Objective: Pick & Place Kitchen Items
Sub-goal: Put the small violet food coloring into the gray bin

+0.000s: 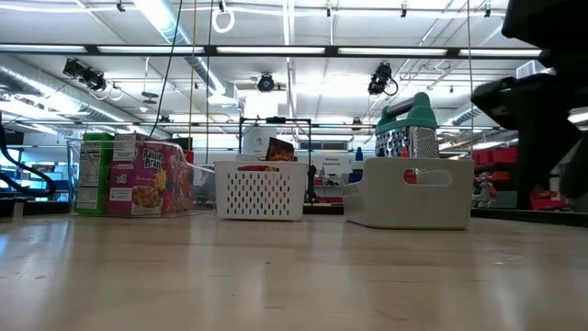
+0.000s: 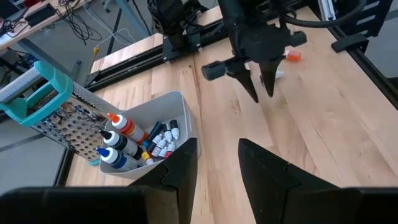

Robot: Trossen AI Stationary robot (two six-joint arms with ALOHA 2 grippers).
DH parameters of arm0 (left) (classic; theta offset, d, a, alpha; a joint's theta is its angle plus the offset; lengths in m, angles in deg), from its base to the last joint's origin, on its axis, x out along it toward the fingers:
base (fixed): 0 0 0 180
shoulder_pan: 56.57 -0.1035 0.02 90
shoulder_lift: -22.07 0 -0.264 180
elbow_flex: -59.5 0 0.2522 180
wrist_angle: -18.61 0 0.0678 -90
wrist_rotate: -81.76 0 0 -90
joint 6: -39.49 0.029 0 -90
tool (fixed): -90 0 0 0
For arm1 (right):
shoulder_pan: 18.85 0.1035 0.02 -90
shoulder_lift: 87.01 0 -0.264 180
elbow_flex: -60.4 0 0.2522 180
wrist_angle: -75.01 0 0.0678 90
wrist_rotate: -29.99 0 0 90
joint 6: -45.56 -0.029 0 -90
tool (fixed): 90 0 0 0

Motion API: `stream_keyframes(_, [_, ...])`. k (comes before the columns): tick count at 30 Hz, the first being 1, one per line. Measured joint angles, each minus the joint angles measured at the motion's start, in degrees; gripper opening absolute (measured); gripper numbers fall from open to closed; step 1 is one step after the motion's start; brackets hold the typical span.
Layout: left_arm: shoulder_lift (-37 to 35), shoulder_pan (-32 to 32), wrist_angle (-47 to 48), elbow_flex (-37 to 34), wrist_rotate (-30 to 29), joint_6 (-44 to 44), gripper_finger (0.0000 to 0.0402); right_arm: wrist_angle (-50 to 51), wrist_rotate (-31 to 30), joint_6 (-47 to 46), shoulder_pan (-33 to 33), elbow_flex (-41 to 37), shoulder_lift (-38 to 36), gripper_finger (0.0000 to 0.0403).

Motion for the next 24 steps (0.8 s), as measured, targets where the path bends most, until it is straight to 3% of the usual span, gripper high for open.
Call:
stream_keyframes(5, [0.0, 0.0, 0.0, 0.0, 0.0, 0.0, 0.0126, 8.9, 7.2, -14.8, -0.2, 1.7, -2.9, 0.0176])
stream_keyframes(12, [0.0, 0.0, -0.4, 0.0, 0.0, 0.0, 0.0126, 15.2, 23.1, -47.3, -0.1, 1.8, -3.7, 0.0186])
stream_keyframes(18, [0.0, 0.0, -0.4, 0.0, 0.0, 0.0, 0.0126, 18.0, 21.5, -62.1, 0.2, 1.7, -3.2, 0.0174])
stream_keyframes(24, [0.0, 0.0, -0.4, 0.0, 0.0, 0.0, 0.0126, 15.8, 19.9, -67.7, 0.2, 1.7, -3.1, 0.0164])
